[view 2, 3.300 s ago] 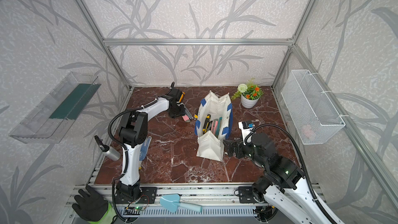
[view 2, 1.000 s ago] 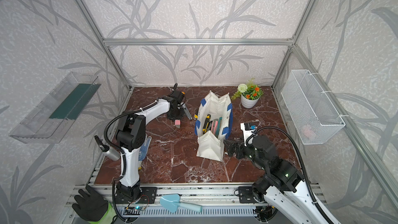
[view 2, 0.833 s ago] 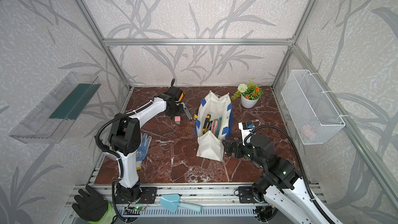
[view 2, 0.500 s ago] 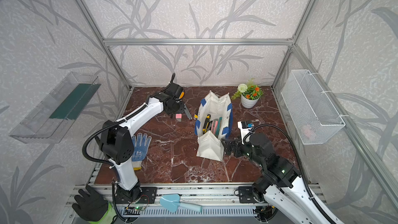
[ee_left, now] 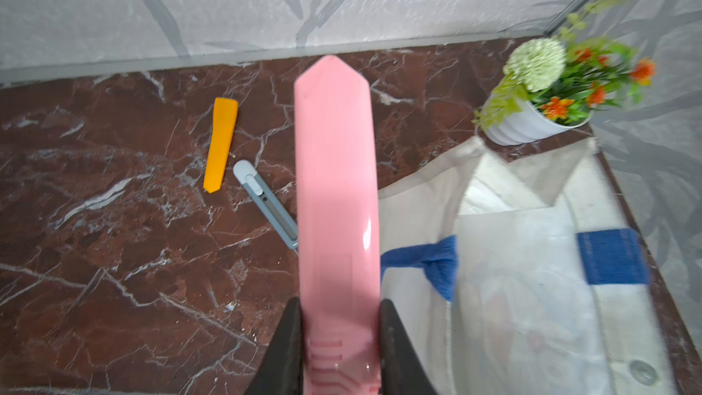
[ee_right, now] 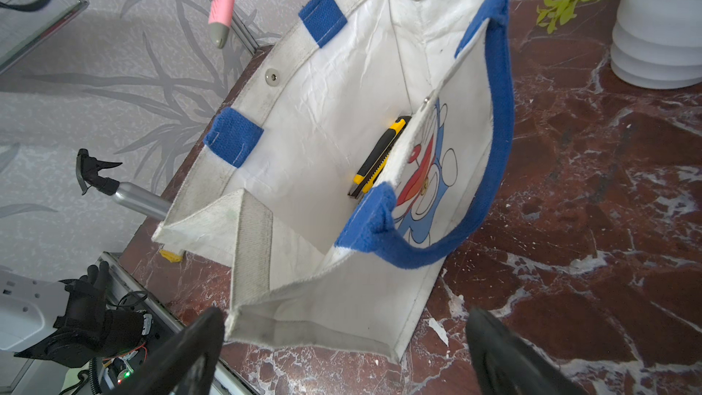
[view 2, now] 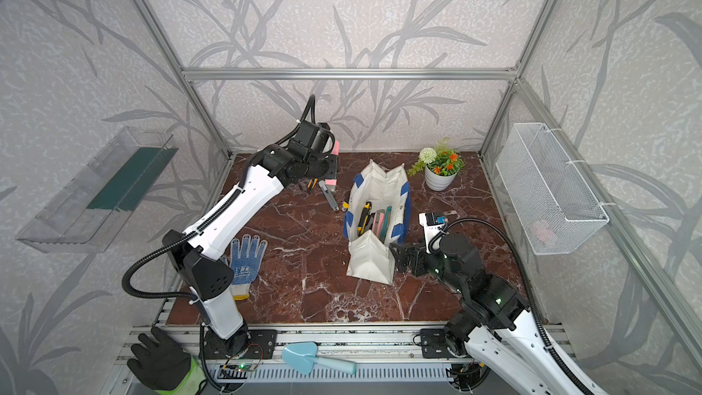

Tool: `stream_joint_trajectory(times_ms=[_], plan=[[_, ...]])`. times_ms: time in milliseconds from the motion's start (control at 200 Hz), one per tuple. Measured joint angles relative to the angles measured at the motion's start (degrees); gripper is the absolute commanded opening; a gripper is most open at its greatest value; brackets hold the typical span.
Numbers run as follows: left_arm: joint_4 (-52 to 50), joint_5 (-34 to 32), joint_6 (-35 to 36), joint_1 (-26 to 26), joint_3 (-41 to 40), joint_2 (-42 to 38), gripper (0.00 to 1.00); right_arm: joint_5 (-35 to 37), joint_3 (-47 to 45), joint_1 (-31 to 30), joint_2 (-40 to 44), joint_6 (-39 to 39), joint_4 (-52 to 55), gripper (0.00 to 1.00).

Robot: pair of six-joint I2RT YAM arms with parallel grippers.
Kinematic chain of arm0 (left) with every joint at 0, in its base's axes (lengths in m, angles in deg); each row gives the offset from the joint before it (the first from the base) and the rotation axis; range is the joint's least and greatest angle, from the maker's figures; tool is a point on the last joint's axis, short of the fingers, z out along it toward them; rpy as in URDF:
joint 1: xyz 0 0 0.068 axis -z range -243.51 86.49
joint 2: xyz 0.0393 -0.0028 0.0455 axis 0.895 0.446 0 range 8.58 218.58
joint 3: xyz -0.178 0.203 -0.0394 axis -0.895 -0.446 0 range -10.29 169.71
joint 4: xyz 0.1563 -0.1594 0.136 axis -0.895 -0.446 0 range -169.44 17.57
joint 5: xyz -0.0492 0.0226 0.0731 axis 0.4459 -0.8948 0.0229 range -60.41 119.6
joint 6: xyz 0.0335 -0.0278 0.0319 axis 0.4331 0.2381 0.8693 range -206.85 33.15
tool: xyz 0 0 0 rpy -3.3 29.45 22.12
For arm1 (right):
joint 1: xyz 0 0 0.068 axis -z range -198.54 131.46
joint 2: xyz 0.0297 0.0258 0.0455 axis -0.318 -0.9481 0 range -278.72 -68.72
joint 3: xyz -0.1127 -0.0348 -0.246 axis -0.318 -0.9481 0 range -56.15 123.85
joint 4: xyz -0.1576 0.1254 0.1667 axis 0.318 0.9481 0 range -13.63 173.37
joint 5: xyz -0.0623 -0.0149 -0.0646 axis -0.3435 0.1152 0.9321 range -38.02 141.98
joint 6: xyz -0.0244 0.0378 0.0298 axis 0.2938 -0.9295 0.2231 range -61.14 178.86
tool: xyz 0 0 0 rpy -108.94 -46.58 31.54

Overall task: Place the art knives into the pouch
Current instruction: Place the utility knife in the pouch.

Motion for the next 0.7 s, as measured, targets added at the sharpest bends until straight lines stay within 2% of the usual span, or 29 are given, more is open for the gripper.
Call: stream_joint_trajectory(times_ms=[210,395,705], plan=[[-0.2,1.2,0.4,5.8,2.5,0.3,0.18,0.9,0.0,0.0,0.9,-0.6,0.0,0.99],[-0.3,3.4,0.4,9.4,3.4,4.6,0.18,1.1,0.0,0.0,1.4,-1.7,0.3,0.99],[-2.1,6.1,0.7,12.3,3.6,11.3,0.23,2.6,0.0,0.0,3.5,-4.5,1.0,0.99]])
